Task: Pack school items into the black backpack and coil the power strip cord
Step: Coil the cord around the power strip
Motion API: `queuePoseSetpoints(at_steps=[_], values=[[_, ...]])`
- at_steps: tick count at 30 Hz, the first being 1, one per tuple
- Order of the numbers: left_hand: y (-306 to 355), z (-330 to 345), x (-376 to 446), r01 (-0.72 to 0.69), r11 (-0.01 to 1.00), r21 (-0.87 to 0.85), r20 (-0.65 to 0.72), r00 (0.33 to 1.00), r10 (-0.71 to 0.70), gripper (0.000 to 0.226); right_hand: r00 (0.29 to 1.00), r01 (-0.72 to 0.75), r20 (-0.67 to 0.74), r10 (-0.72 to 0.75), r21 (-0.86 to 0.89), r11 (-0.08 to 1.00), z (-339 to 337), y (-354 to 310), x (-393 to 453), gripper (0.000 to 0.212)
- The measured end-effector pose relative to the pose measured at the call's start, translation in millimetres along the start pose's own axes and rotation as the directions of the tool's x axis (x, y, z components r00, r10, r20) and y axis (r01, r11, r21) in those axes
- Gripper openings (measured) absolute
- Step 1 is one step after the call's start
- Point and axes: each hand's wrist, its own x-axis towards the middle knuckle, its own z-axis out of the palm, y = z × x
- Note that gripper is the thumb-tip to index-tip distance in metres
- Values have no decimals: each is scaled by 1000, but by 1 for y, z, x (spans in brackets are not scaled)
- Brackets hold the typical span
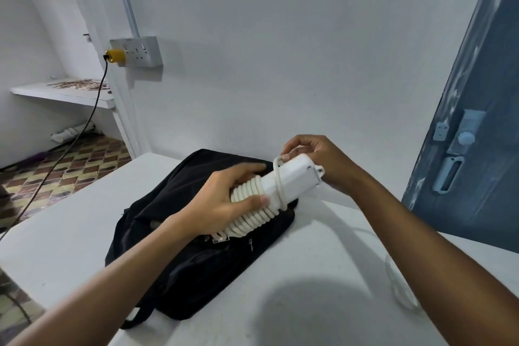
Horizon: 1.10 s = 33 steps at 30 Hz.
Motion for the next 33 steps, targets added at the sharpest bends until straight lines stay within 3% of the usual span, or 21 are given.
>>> queuePoseSetpoints(at_steps=[4, 8, 11, 14, 18, 21, 24, 28, 33], values=[[-3, 6, -9, 51, 978, -202, -83, 994, -69, 95, 971, -211, 159, 181, 204, 956, 8, 23, -2, 26], [-4, 13, -8, 38, 847, -531, -97, 990, -105, 74, 935, -343, 267, 235, 495, 798, 35, 48, -6, 22], [-8, 16, -6, 60, 765, -641, -133, 973, -188, 51, 957, -283, 176, 229, 416, 864, 53, 50, -6, 27], [-17, 14, -6, 95, 760, -643, -168, 950, -261, 49, 971, -228, 150, 186, 348, 909, 58, 46, -10, 27], [-21, 11, -2, 94, 779, -620, -189, 946, -265, 59, 964, -232, 244, 102, 592, 772, 57, 45, -17, 18], [-21, 13, 1, 92, 809, -580, -204, 946, -253, 54, 984, -171, 118, 134, 408, 897, 64, 47, -18, 18], [-19, 16, 2, 123, 837, -533, -180, 950, -254, 48, 987, -157, 10, 162, 317, 935, 70, 43, -19, 25], [-8, 6, 5, 222, 896, -384, 15, 972, -234, 39, 980, -145, -76, 181, 346, 927, 71, 42, -26, 27], [1, -12, 22, 391, 876, -282, 261, 910, -322, 62, 967, -149, -129, 218, 407, 901, 77, 41, -31, 24]])
